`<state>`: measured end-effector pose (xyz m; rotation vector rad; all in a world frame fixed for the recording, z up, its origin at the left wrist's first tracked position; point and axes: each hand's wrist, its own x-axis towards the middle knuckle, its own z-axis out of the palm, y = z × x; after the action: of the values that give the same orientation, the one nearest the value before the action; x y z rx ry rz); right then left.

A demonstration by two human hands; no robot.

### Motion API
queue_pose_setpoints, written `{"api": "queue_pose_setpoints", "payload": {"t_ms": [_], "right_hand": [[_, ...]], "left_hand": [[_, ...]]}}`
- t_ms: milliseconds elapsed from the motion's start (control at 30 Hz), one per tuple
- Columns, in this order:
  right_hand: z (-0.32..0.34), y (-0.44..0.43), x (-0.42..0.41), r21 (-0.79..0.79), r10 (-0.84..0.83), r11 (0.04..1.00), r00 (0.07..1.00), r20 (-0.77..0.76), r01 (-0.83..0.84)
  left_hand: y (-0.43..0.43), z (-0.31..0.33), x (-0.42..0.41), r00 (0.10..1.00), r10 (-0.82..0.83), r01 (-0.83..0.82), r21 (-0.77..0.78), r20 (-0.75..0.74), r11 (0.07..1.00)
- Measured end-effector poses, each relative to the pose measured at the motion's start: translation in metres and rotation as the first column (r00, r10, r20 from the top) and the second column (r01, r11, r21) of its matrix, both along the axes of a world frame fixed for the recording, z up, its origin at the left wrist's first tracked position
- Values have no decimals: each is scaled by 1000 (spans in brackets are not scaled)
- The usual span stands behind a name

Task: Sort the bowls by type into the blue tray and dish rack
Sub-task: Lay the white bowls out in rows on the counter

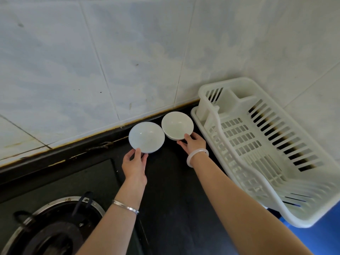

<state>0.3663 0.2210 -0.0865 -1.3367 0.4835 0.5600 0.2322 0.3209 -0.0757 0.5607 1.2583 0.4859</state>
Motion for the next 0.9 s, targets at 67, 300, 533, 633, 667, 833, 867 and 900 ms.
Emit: {"api": "queue_pose_setpoints", "payload": {"t_ms": [67,300,533,633,667,833,867,900], "right_hand": [[-1,0,0,2,1,1000,1000,-3,-1],[1,-5,0,-38,76,996,997,-10,-77],[14,-21,-7,-146,285,948,959,7,-281],[23,-38,-20,-211,364,914,930,46,-348],[27,-46,-26,-232,388,901,919,62,-365],[53,-101,-65,-368,485,833,865,125,-414],[60,-116,-75,-408,507,811,852,133,-419],[66,-133,-86,-448,526,789,839,141,-420]], "left_hand": [[0,-1,1,1000,7,-7,4,-5,1000],[-1,-3,1,1000,17,-17,11,-3,1000],[-17,6,-6,991,-124,129,154,-39,980],[-30,11,-19,963,-250,268,241,-101,933],[-35,13,-24,946,-300,323,266,-126,908],[-80,27,-55,810,-555,585,339,-190,737],[-93,31,-61,771,-604,633,353,-201,690],[-107,34,-67,728,-652,678,367,-212,637]]}}
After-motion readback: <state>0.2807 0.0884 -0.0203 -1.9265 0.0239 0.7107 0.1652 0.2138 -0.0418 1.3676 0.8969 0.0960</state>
